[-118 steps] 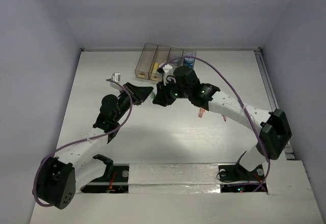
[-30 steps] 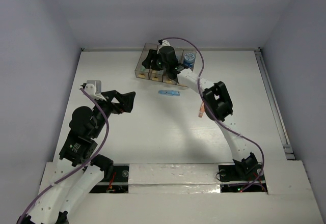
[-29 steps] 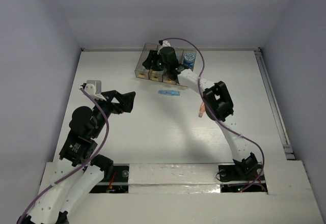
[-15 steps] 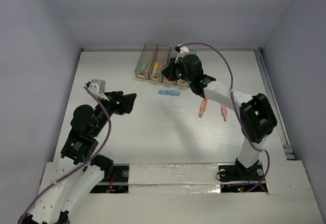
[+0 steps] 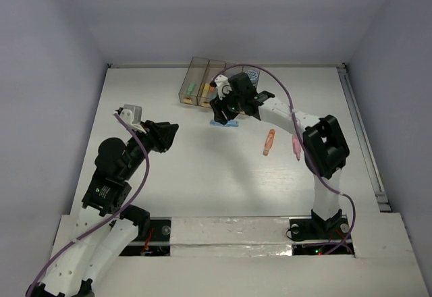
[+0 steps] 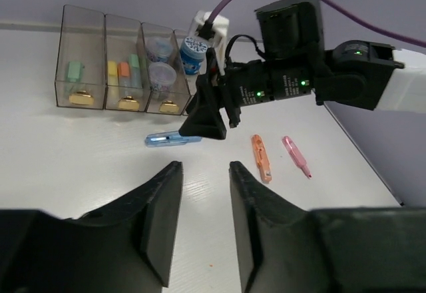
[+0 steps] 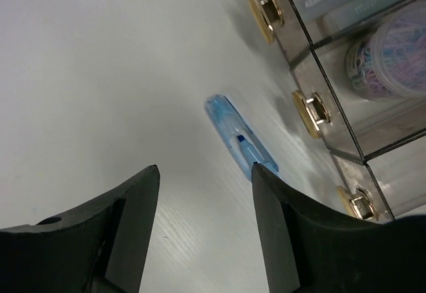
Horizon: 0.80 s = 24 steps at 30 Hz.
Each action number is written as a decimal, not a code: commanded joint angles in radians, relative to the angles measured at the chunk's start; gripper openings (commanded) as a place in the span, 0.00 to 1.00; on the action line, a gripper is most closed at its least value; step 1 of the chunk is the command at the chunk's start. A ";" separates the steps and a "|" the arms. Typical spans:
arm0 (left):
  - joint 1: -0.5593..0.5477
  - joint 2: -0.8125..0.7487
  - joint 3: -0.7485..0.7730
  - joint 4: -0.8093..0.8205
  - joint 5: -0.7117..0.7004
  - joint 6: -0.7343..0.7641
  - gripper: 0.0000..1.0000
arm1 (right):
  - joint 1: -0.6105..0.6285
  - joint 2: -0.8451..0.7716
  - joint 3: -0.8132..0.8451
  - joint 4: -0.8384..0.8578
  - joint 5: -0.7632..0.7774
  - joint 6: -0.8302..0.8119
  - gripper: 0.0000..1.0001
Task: Sort the stationery into containers
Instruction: Pick up the pen from the center of the board.
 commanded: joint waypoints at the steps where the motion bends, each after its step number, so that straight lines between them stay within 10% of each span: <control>1: 0.012 0.001 -0.001 0.058 0.017 0.000 0.33 | 0.001 0.062 0.101 -0.160 0.088 -0.128 0.64; 24: 0.070 0.031 -0.007 0.069 0.091 -0.003 0.39 | 0.060 0.260 0.120 -0.100 0.205 -0.136 0.69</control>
